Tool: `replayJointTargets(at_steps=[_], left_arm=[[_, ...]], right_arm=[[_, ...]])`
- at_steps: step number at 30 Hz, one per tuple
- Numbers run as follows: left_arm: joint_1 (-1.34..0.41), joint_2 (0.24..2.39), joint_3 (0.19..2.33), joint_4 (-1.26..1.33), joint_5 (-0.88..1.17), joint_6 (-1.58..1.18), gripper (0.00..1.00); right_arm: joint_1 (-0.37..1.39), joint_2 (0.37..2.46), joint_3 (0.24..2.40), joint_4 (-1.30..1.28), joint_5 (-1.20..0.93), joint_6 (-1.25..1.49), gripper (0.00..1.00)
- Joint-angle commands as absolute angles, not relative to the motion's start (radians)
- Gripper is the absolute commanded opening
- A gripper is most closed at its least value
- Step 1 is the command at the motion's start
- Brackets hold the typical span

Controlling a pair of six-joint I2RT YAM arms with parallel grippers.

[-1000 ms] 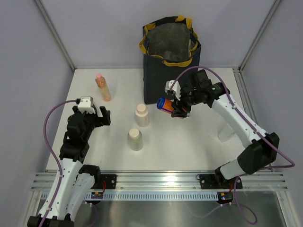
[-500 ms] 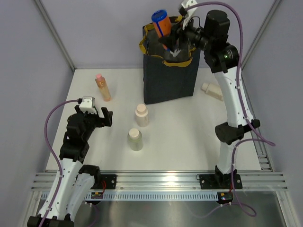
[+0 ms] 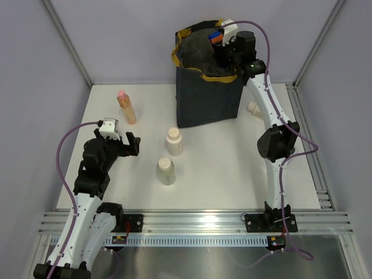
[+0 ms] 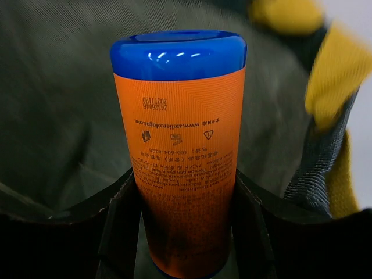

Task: Place the personal care products into the canvas bag

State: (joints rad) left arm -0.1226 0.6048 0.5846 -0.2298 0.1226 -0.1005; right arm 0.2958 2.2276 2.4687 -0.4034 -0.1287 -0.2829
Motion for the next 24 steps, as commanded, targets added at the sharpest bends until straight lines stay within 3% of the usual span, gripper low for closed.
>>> replayJointTargets(at_steps=[1, 4, 7, 20, 24], left_arm=[[-0.126, 0.607, 0.592, -0.166, 0.158, -0.081, 0.99], [-0.126, 0.607, 0.592, -0.163, 0.17, -0.081, 0.99], [-0.126, 0.607, 0.592, -0.161, 0.184, -0.083, 0.99], [-0.126, 0.604, 0.586, -0.153, 0.219, -0.083, 0.99], [-0.126, 0.609, 0.586, -0.149, 0.239, -0.083, 0.99]], right_arm=[[0.272, 2.154, 2.41, -0.353, -0.106, -0.362, 0.0], [0.27, 2.164, 2.375, -0.396, -0.054, -0.373, 0.0], [0.273, 2.253, 2.478, -0.497, 0.033, -0.359, 0.0], [0.284, 2.471, 2.497, -0.641, -0.017, -0.448, 0.0], [0.284, 2.49, 2.47, -0.624, -0.02, -0.448, 0.07]])
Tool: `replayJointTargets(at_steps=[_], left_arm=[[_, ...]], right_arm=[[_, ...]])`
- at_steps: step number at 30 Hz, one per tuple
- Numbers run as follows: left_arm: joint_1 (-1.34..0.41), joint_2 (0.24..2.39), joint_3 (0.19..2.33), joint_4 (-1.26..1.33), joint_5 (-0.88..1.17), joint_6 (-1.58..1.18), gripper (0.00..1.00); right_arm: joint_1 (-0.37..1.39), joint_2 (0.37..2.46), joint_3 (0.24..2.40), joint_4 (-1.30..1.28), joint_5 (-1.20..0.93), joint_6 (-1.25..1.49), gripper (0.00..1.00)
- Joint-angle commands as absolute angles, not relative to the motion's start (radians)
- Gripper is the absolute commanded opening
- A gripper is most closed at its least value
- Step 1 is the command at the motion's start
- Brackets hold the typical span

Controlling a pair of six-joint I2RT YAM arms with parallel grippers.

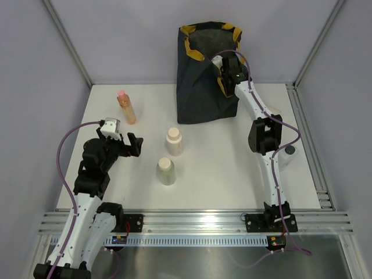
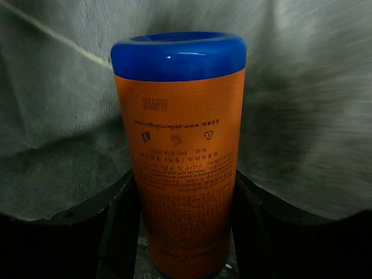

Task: Place the personal care products into the canvas bag

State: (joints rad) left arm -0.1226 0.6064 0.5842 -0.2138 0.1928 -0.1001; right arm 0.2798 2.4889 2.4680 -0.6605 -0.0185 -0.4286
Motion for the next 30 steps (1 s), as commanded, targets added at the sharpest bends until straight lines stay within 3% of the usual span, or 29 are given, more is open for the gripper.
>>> replayJointTargets(at_steps=[1, 3, 4, 7, 8, 11, 18, 30], left_arm=[[-0.126, 0.612, 0.584, -0.147, 0.254, -0.084, 0.99], [-0.126, 0.617, 0.581, -0.129, 0.282, -0.089, 0.99], [-0.126, 0.624, 0.578, -0.118, 0.304, -0.097, 0.99], [-0.133, 0.662, 0.58, -0.069, 0.383, -0.162, 0.99], [-0.138, 0.678, 0.586, -0.064, 0.405, -0.173, 0.99], [-0.188, 0.767, 0.624, -0.074, 0.391, -0.199, 0.99], [-0.5, 0.931, 0.722, -0.106, 0.123, -0.14, 0.99], [-0.617, 1.176, 0.85, -0.117, -0.069, -0.068, 0.99]], right_arm=[[0.284, 2.494, 2.468, -0.621, -0.017, -0.449, 0.11], [0.285, 2.499, 2.468, -0.62, -0.017, -0.448, 0.2], [0.284, 2.499, 2.468, -0.623, -0.021, -0.446, 0.38], [0.284, 2.49, 2.482, -0.632, -0.04, -0.436, 0.62], [0.282, 2.481, 2.482, -0.635, -0.046, -0.431, 0.77], [0.275, 2.424, 2.48, -0.659, -0.115, -0.431, 0.99], [0.239, 2.243, 2.456, -0.704, -0.331, -0.408, 1.0], [0.218, 1.869, 2.359, -0.703, -0.679, -0.339, 0.99]])
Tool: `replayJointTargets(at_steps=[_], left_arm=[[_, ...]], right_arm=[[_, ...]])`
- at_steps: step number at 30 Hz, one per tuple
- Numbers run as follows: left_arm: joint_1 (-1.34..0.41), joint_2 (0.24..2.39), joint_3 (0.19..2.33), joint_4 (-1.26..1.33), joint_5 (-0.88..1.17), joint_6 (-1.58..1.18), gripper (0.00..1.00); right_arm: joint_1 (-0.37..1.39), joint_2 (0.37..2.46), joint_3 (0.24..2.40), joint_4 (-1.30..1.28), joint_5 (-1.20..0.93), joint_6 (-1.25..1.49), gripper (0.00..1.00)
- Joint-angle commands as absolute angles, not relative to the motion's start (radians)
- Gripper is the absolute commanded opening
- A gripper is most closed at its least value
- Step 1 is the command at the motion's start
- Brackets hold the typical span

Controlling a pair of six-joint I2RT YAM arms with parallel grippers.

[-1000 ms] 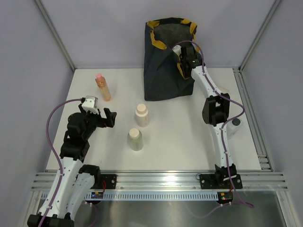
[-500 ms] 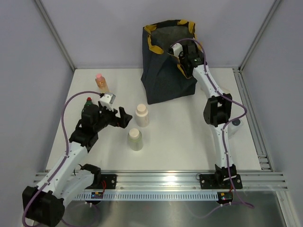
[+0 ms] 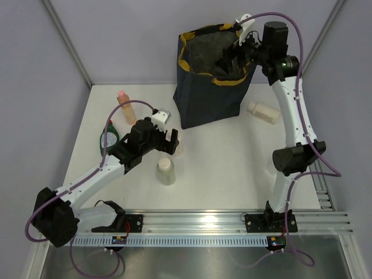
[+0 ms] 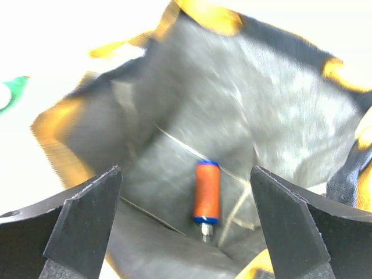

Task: Place the personal care products into the canvas bag

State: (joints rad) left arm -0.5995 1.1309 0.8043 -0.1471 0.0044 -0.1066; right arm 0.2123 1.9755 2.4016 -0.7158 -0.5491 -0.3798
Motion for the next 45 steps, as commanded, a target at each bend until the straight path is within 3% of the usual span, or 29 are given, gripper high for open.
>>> replayJointTargets(at_steps=[1, 7, 13, 20, 23, 26, 28, 32, 41, 45], left_arm=[[-0.618, 1.192, 0.853, -0.111, -0.069, -0.058, 0.99], [-0.632, 1.281, 0.845, -0.038, -0.038, -0.046, 0.99], [-0.637, 1.399, 0.871, 0.021, -0.141, -0.051, 0.99], [-0.637, 1.499, 0.879, 0.15, -0.233, -0.086, 0.89], [-0.637, 1.528, 0.891, 0.202, -0.247, -0.097, 0.76], [-0.637, 1.549, 0.911, 0.225, -0.218, -0.094, 0.54], [-0.637, 1.552, 0.91, 0.256, -0.186, -0.083, 0.32], [-0.632, 1.53, 0.919, 0.265, -0.141, -0.071, 0.02], [-0.552, 1.402, 0.948, 0.241, 0.138, -0.268, 0.0], [-0.516, 1.364, 0.911, 0.287, 0.271, -0.435, 0.0]], right_arm=[[0.218, 1.815, 2.311, -0.696, -0.711, -0.33, 0.99], [0.218, 1.604, 2.012, -0.64, -0.825, -0.324, 0.99], [0.218, 1.467, 1.789, -0.637, -0.922, -0.325, 1.0], [0.216, 1.382, 1.638, -0.623, -0.943, -0.322, 0.99], [0.218, 1.362, 1.589, -0.604, -0.957, -0.304, 1.0], [0.216, 1.342, 1.546, -0.592, -0.96, -0.299, 0.99], [0.218, 1.328, 1.523, -0.595, -0.968, -0.31, 1.0], [0.216, 1.313, 1.499, -0.644, -0.979, -0.385, 1.0], [0.235, 1.287, 1.312, -0.709, -0.971, -0.606, 1.0], [0.345, 1.252, 1.16, -0.522, -0.697, -0.418, 0.99]])
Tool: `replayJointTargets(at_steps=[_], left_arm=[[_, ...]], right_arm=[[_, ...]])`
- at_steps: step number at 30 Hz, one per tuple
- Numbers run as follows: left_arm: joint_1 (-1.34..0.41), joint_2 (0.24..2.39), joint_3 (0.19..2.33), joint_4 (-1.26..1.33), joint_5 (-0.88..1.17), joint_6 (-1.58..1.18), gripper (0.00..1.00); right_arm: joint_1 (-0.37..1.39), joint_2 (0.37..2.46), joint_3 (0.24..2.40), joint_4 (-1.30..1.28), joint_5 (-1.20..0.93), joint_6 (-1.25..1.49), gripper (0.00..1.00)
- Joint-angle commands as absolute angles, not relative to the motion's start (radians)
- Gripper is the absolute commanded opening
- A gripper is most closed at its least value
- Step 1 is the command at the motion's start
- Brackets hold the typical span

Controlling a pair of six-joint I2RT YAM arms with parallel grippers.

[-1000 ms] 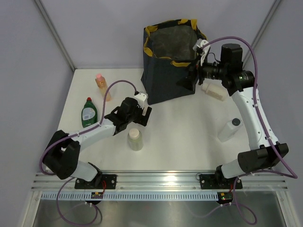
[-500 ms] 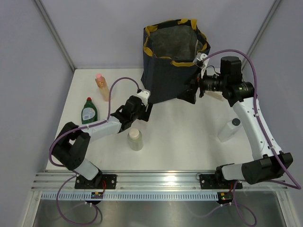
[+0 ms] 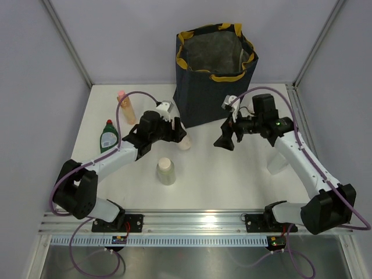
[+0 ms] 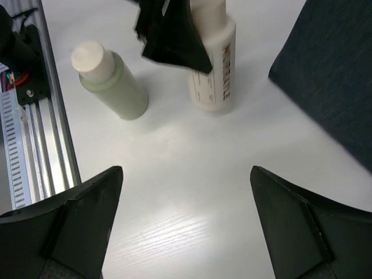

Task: Place the personal care products into the canvas bag

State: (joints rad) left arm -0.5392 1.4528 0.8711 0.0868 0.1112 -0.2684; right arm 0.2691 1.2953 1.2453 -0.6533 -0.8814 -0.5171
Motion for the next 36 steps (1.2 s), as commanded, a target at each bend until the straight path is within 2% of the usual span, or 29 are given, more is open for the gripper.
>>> replayJointTargets(at_steps=[1, 2, 6, 8, 17, 21, 28, 31, 34, 35, 36], left_arm=[[-0.509, 1.356, 0.907, 0.294, 0.317, -0.464, 0.0], [-0.496, 1.355, 0.897, 0.31, 0.337, -0.495, 0.0], [-0.469, 1.358, 0.874, 0.339, 0.417, -0.693, 0.0], [-0.457, 1.364, 0.861, 0.368, 0.46, -0.757, 0.0], [-0.44, 1.39, 0.845, 0.436, 0.564, -0.933, 0.0], [-0.44, 1.396, 0.865, 0.463, 0.61, -0.995, 0.0], [-0.442, 1.361, 0.853, 0.503, 0.646, -1.063, 0.0], [-0.44, 1.356, 0.821, 0.572, 0.65, -1.124, 0.0], [-0.44, 1.353, 0.81, 0.598, 0.655, -1.16, 0.0], [-0.44, 1.353, 0.811, 0.598, 0.655, -1.163, 0.0], [-0.442, 1.353, 0.81, 0.6, 0.653, -1.166, 0.0]], right_arm=[[0.403, 1.247, 1.131, -0.417, -0.625, -0.366, 0.99], [0.428, 1.244, 1.079, -0.364, -0.517, -0.318, 0.99], [0.498, 1.259, 0.979, -0.131, -0.352, -0.058, 1.0], [0.537, 1.269, 0.954, -0.057, -0.307, -0.026, 0.99], [0.636, 1.362, 1.075, -0.11, -0.391, -0.097, 1.0], [0.673, 1.43, 1.118, -0.187, -0.428, -0.254, 0.99], [0.673, 1.474, 1.137, -0.216, -0.377, -0.373, 1.0], [0.673, 1.468, 1.134, -0.201, -0.411, -0.362, 0.97], [0.673, 1.499, 1.169, -0.216, -0.405, -0.356, 0.88], [0.673, 1.5, 1.175, -0.215, -0.416, -0.356, 0.84], [0.673, 1.497, 1.178, -0.216, -0.425, -0.36, 0.71]])
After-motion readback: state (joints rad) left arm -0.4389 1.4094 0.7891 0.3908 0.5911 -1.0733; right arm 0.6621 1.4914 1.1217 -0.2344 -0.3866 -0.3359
